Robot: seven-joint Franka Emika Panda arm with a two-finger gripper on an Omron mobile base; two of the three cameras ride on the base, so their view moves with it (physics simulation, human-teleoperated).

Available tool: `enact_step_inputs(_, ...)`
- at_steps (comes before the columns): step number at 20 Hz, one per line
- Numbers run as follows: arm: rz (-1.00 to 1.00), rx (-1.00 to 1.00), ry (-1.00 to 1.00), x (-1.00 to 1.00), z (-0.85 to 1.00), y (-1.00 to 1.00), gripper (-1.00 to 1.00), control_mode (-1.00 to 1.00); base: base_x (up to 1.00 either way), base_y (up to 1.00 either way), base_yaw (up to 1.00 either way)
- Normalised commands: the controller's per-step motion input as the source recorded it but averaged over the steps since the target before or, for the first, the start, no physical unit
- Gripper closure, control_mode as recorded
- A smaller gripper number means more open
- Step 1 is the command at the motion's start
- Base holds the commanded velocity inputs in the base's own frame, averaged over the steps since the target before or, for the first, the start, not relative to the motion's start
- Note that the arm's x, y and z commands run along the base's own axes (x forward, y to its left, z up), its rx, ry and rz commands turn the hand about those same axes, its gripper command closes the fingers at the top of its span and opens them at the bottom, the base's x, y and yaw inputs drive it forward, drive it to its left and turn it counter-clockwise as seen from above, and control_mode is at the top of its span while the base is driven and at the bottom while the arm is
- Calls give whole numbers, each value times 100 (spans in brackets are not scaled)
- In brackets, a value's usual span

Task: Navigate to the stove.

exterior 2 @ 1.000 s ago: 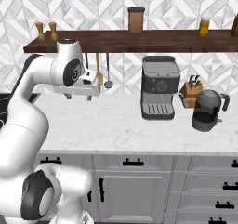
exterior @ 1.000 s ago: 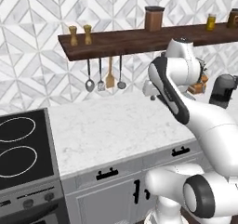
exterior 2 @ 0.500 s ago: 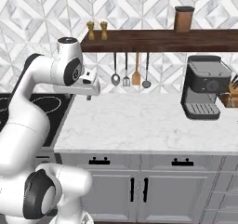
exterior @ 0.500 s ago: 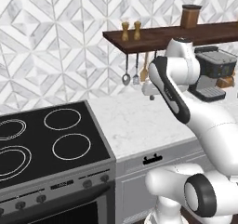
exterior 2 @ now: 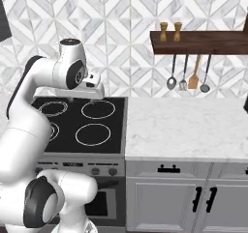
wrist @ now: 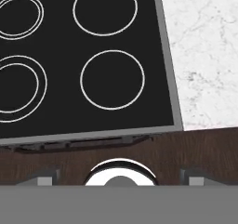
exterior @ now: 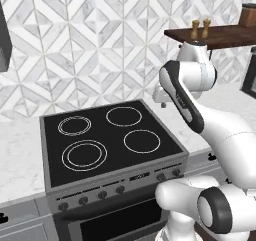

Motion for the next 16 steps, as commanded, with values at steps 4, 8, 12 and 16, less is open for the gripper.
enact_step_inputs(4,0,0,0,0,0,0,-100,100,-3,67,2)
enact_step_inputs(8,0,0,0,0,0,0,-100,100,-5,20,3)
enact_step_inputs(12,0,0,0,0,0,0,-100,100,26,40,11)
enact_step_inputs(16,0,0,0,0,0,0,-100,100,6,46,14)
